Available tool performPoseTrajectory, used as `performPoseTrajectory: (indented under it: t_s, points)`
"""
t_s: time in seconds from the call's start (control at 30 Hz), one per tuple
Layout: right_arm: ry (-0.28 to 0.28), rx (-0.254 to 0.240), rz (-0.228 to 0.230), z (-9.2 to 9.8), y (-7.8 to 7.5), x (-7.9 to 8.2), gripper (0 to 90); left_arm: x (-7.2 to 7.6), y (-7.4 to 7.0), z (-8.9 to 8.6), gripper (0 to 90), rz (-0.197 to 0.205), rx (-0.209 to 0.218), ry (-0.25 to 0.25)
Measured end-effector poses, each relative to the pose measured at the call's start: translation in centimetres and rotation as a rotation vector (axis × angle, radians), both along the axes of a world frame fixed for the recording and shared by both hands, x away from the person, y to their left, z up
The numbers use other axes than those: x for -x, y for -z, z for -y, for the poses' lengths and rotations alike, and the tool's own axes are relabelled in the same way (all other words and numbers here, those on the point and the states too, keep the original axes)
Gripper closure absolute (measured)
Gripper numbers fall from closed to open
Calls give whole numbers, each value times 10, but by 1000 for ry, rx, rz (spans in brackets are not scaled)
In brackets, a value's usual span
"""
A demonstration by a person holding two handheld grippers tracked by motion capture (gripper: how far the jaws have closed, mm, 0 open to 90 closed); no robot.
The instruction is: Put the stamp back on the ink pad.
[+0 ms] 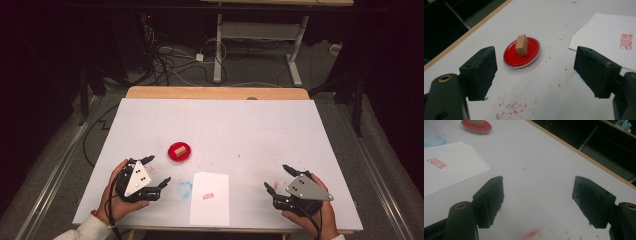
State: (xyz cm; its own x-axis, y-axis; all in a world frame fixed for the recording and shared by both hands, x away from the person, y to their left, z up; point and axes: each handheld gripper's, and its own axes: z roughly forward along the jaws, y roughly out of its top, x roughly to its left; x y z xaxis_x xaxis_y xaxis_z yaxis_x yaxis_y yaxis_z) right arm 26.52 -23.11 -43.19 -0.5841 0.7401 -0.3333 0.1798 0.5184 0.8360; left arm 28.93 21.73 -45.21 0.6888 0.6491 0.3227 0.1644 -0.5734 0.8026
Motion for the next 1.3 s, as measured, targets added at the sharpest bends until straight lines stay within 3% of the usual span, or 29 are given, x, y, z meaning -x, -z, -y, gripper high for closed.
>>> performPoseTrajectory:
  t_s: [0.33,0.47,1.3]
  points:
    - [5,-3,-2,2,0,0,257,6,15,-8,183,-54,-11,-14]
    - [3,-3,2,1,0,1,257,8,20,-10,183,-70,-40,-24]
    - [-13,10,18,-4,-2,2,259,14,18,-9,182,-49,-41,-10]
